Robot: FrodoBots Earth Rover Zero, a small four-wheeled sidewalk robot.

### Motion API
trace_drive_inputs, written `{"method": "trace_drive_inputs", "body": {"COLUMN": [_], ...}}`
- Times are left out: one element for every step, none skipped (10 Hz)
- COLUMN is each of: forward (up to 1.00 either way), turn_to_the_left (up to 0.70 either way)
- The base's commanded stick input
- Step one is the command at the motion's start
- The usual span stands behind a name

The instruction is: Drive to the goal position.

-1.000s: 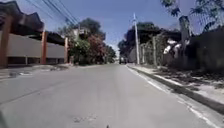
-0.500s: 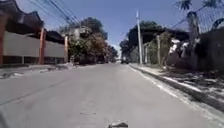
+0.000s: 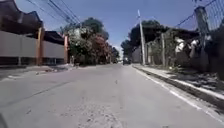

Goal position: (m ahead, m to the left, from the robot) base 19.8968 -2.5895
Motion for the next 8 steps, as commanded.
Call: {"method": "trace_drive_inputs", "body": {"forward": [1.0,1.0,1.0,1.0,1.0,1.0,1.0,1.0], "turn_to_the_left": [0.0,0.0,0.0,-0.15,-0.31,-0.4,-0.4,-0.4]}}
